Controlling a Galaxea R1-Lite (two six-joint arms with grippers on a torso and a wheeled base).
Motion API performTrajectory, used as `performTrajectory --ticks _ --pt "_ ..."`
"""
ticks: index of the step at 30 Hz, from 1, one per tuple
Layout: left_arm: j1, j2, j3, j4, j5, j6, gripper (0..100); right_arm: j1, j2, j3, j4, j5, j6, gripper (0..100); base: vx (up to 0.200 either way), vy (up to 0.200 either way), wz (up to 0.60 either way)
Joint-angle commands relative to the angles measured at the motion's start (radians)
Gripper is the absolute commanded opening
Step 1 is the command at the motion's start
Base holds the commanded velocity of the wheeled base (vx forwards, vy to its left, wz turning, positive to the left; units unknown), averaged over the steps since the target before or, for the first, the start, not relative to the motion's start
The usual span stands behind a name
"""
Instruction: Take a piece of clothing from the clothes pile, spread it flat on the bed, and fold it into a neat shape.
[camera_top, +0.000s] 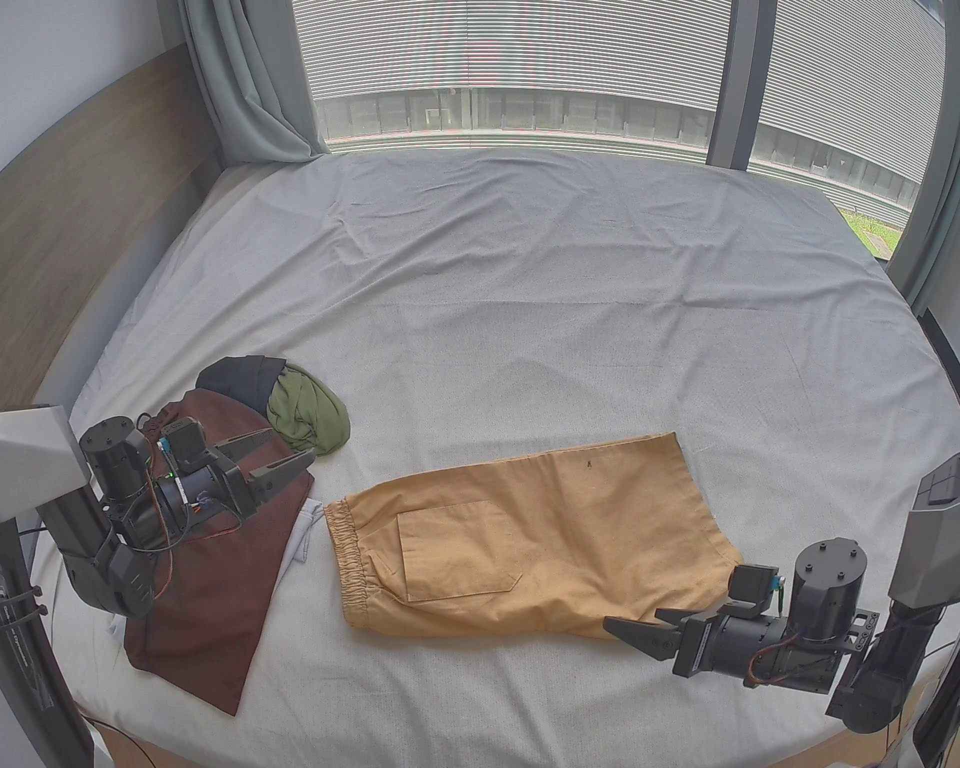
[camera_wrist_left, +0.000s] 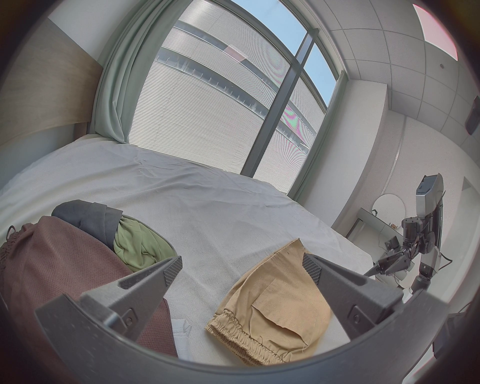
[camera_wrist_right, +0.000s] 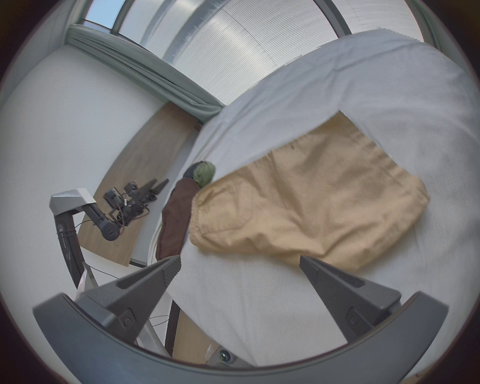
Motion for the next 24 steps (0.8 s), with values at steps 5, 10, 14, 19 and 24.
performTrajectory --ticks 5,10,14,19,24 --pt "-0.004 -0.017 0.019 -0.002 -0.015 -0.001 100 -0.006 -0.131 -0.081 -0.001 0.054 -0.04 100 0.0 0.0 0.0" --pt "-0.004 -0.017 0.02 -0.002 -0.017 0.001 100 -0.001 -0.128 -0.124 -0.001 0.059 -0.07 100 0.0 0.0 0.0" --pt "-0.012 -0.017 0.032 -0.004 -0.02 0.018 100 0.003 -0.124 -0.13 -0.001 0.069 -0.1 100 0.0 0.0 0.0" --pt "-0.036 -0.02 0.057 -0.002 -0.023 0.021 100 -0.01 -0.129 -0.131 -0.001 0.072 -0.109 100 0.0 0.0 0.0" --pt "-0.064 -0.018 0.088 -0.001 -0.022 0.012 100 -0.01 -0.131 -0.136 -0.001 0.071 -0.113 100 0.0 0.0 0.0"
